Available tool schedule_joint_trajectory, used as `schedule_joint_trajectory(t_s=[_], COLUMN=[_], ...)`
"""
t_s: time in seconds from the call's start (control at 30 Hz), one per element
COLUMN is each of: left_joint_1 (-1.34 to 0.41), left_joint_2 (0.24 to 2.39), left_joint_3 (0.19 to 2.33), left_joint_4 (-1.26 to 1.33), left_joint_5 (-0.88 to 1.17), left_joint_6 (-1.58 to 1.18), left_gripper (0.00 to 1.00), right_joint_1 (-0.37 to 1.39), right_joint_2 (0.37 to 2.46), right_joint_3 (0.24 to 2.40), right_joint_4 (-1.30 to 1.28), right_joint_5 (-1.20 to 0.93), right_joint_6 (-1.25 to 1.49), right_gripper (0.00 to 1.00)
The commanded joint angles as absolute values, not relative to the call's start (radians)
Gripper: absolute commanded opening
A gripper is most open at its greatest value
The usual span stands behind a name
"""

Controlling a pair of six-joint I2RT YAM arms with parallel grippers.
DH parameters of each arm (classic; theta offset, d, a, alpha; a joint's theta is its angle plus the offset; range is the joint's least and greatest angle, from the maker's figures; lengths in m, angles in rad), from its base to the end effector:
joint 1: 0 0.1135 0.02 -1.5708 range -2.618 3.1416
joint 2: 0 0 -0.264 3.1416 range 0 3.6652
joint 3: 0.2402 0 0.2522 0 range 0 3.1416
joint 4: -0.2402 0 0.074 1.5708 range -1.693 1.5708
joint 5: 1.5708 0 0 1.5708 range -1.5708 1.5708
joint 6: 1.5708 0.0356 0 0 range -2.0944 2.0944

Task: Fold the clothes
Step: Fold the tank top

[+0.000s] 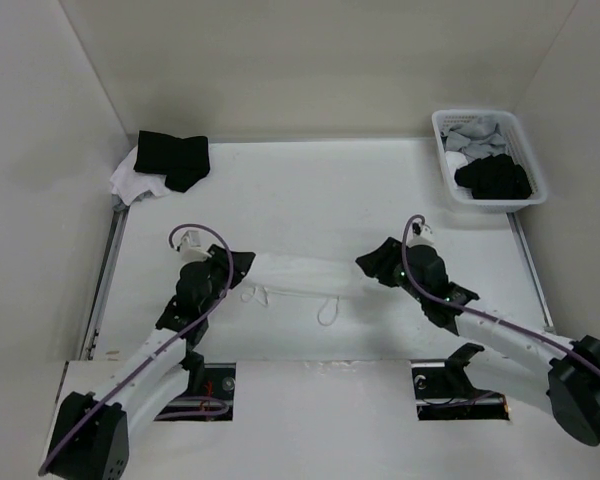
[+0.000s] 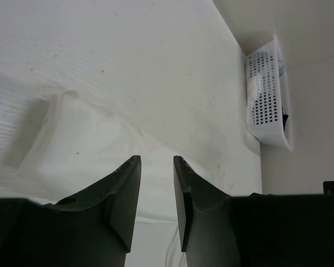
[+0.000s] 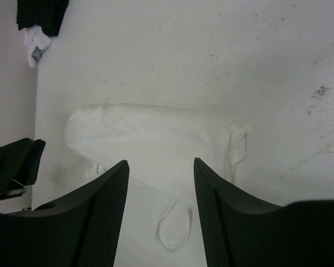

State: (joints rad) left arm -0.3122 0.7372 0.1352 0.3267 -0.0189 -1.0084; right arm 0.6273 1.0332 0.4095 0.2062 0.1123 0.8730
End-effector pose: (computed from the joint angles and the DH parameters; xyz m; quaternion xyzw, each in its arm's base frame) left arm 0.1581 -0.0503 0.1719 -0.2774 0.7476 -0.3641 0.4812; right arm 0.1794 0.1251 0.2015 0.1329 0.8269 0.3367 0.4303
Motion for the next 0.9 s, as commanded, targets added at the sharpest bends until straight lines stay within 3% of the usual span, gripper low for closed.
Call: schedule_joint_trajectory(t_s=[0.0, 0.2, 0.47, 0.77, 0.87], left_joint_1=[-0.375, -0.464, -0.502, -0.482, -0.482], left_joint_2=[0.823, 1.038, 1.092, 1.045, 1.028], left_joint_3=[0.228, 0.262, 0.272, 0.275, 0.281], left_joint_4=[0.342, 0.517, 0.555, 0.551, 0.548], left_joint_5=[-0.070, -0.074, -0.074, -0.060, -0.057], left_joint_6=[-0.965, -0.971, -0.963, -0.962, -0.962], left_gripper=[0.29, 0.28, 0.28, 0.28, 0.28], right_joint_1=[0.596, 0.594, 0.585, 0.545, 0.538], right_joint_2=[1.000, 1.066, 1.251, 1.480, 1.465], right_joint_3=[0.350, 0.327, 0.340, 0.321, 0.290], right_joint_4=[0.094, 0.132, 0.297, 0.497, 0.561], right_joint_5=[0.120, 0.048, -0.047, -0.069, -0.055], right_joint_6=[0.905, 0.907, 0.945, 1.051, 1.077], right_gripper=[0.56, 0.63, 0.65, 0.33, 0.15])
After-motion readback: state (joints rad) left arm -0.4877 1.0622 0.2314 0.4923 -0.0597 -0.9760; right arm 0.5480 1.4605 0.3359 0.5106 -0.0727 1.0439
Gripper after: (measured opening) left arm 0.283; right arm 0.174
